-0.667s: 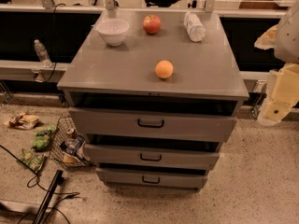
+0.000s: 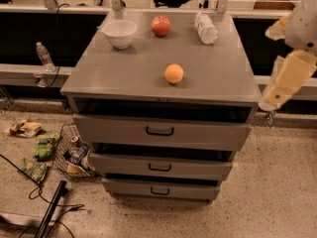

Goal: Place apple into middle drawer

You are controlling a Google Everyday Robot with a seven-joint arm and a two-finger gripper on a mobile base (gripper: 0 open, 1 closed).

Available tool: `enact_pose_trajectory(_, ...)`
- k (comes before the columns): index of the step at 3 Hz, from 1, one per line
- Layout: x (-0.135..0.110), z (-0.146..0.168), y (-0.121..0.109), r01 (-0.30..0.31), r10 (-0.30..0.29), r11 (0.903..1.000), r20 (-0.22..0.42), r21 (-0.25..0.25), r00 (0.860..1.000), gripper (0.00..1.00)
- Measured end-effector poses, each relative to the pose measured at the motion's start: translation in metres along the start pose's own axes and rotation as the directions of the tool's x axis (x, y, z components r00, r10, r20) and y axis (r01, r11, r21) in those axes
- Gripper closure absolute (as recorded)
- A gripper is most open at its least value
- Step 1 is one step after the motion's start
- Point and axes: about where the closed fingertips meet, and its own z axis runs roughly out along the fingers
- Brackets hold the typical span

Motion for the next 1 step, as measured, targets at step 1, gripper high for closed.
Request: enact_pose_trajectory(1,-0.0117,0.0050,-0.0191,-0.022,0.022,0.9997,0.072,0.011,0.997,0.00)
